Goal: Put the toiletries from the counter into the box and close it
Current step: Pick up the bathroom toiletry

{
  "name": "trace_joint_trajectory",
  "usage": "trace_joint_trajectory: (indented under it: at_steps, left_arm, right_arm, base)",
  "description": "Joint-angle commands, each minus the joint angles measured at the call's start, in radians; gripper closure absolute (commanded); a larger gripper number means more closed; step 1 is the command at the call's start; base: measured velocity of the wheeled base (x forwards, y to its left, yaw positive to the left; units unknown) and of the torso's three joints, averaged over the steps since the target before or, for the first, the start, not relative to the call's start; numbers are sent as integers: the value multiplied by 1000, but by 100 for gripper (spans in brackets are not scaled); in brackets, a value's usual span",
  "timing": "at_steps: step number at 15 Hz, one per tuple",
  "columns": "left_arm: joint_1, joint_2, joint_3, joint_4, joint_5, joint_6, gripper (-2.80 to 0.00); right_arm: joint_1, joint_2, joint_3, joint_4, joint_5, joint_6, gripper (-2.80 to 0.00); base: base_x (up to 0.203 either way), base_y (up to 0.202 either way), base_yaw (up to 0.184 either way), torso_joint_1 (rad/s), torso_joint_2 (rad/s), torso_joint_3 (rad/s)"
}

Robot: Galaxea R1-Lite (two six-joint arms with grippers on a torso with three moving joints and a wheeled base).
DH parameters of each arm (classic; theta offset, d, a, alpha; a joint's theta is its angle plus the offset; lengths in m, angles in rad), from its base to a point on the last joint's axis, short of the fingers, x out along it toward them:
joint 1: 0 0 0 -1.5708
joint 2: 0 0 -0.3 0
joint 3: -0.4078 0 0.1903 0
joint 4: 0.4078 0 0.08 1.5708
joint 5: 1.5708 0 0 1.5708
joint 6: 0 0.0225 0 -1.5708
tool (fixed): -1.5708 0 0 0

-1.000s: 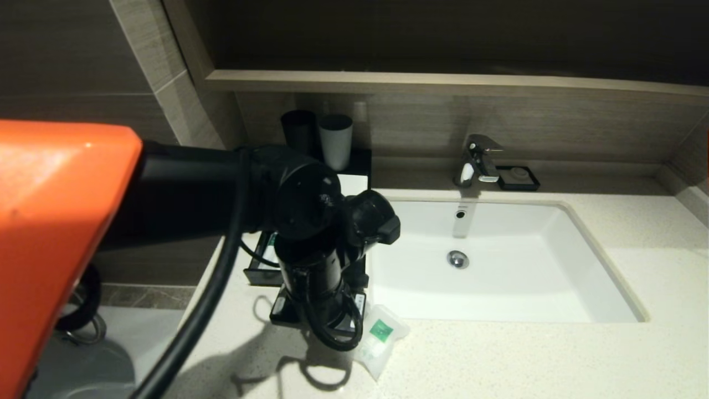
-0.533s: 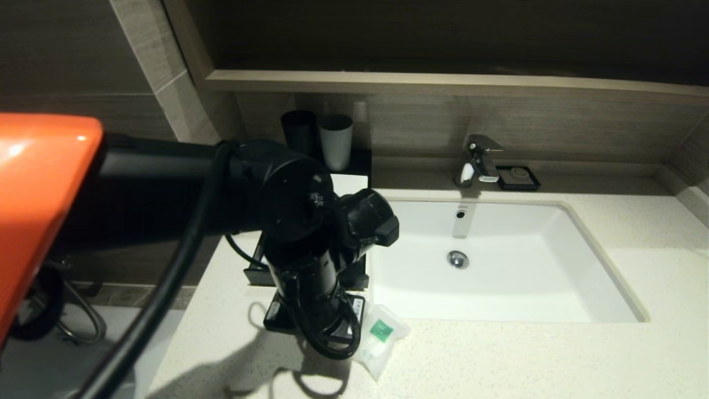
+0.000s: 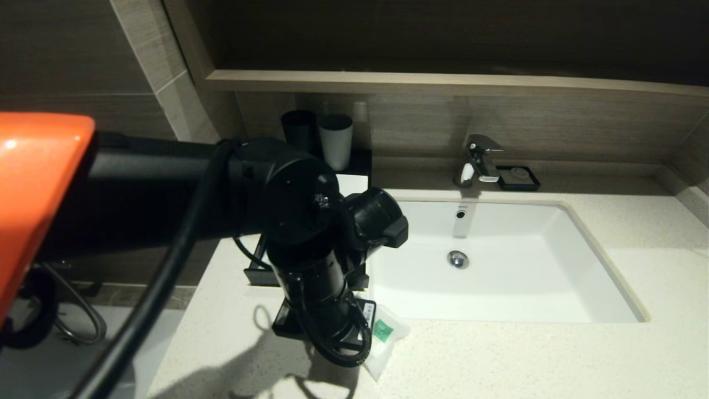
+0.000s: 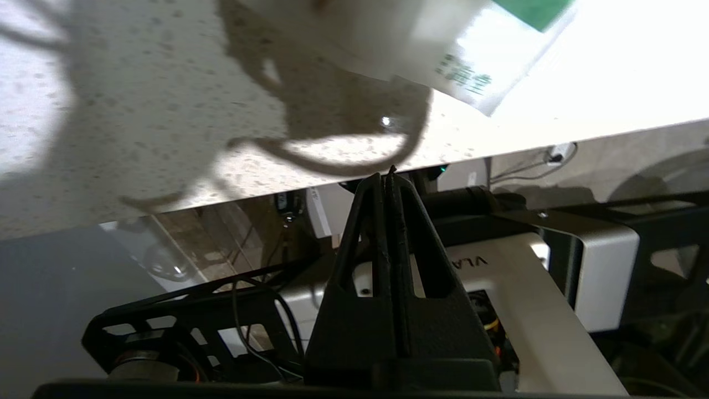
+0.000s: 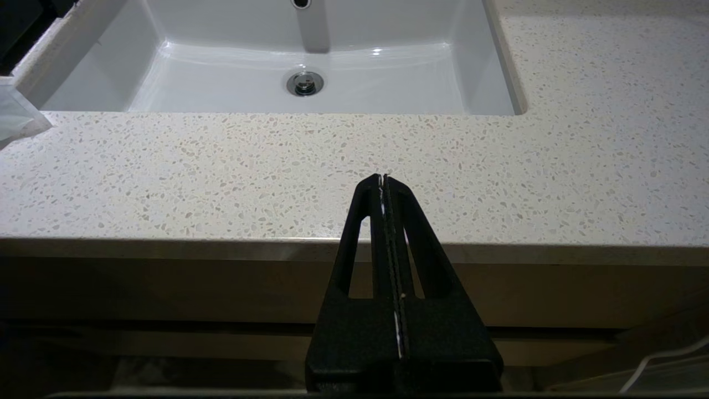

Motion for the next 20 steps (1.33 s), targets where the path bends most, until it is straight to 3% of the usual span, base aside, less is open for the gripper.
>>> trace_joint_trajectory:
  at_steps: [1, 12, 13, 17, 20]
  left_arm:
    - [-3, 6, -9, 5, -20, -4, 0]
    - [16, 89, -47, -70, -14, -13, 0]
    - [16, 89, -49, -72, -12, -14, -280]
    - [28, 104, -50, -72, 15, -19, -280]
    - [31, 128, -80, -71, 46, -59, -280]
  right_arm:
    - [0, 0, 0, 0, 0, 0, 0]
    - [0, 0, 0, 0, 0, 0, 0]
    - [0, 0, 0, 0, 0, 0, 0]
    - [0, 0, 0, 0, 0, 0, 0]
    - [0, 0, 0, 0, 0, 0, 0]
  base:
    - [0, 0, 0, 0, 0, 0]
    - [0, 0, 0, 0, 0, 0]
    - [0, 0, 0, 0, 0, 0]
    - [0, 0, 0, 0, 0, 0]
    - [0, 0, 0, 0, 0, 0]
